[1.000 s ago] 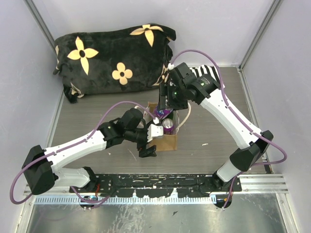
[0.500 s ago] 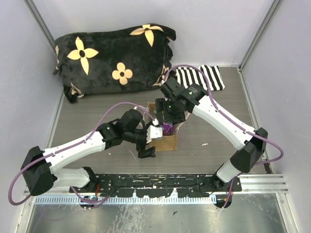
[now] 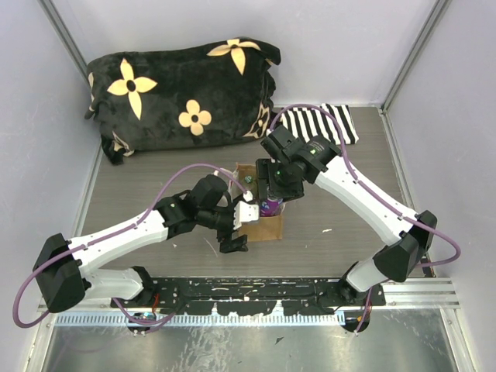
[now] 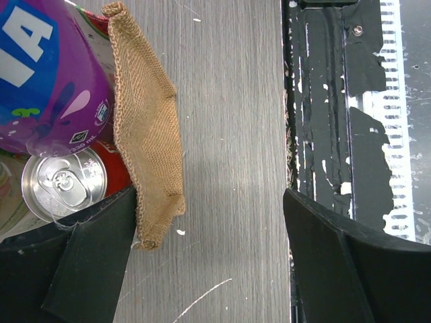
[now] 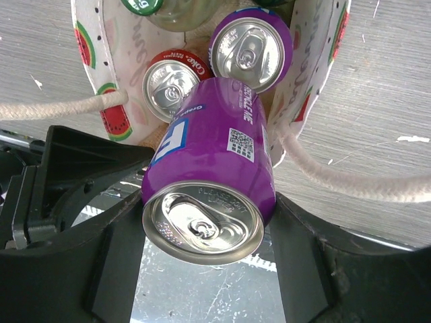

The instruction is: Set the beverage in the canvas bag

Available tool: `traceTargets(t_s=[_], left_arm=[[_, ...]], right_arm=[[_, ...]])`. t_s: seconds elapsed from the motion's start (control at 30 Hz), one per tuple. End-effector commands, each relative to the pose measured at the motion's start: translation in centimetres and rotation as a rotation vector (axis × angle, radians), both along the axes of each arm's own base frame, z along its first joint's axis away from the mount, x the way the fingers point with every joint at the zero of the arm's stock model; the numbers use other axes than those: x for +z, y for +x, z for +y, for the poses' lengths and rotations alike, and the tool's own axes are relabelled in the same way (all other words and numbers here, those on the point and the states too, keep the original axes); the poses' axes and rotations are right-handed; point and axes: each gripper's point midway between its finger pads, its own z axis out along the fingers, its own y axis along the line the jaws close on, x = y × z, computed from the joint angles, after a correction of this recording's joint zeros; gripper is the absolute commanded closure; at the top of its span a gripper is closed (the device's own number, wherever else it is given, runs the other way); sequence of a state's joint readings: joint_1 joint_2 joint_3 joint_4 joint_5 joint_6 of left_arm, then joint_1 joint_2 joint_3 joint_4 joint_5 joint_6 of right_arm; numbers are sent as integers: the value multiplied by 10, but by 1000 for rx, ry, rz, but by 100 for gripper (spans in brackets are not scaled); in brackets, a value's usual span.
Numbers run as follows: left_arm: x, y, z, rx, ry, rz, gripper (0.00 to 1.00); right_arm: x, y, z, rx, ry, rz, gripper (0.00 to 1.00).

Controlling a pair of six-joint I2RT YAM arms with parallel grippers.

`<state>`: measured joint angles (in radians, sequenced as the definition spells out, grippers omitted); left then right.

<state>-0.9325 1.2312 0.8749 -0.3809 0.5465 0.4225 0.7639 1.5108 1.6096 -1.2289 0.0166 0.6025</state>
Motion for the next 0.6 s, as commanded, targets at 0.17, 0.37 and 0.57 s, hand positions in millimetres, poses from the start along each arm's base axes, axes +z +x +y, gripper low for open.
traceTargets(t_s=[0.17, 0.37, 0.57], left_arm=[[-13, -16, 7, -38, 29, 33, 7], [-12, -13, 7, -31, 29, 24, 7], [-13, -12, 7, -30, 31, 19, 7]], right_arm=[[26, -10, -9, -27, 62, -50, 99], [14, -19, -15, -27, 34, -10, 99], [5, -19, -16, -26, 11, 4, 99]])
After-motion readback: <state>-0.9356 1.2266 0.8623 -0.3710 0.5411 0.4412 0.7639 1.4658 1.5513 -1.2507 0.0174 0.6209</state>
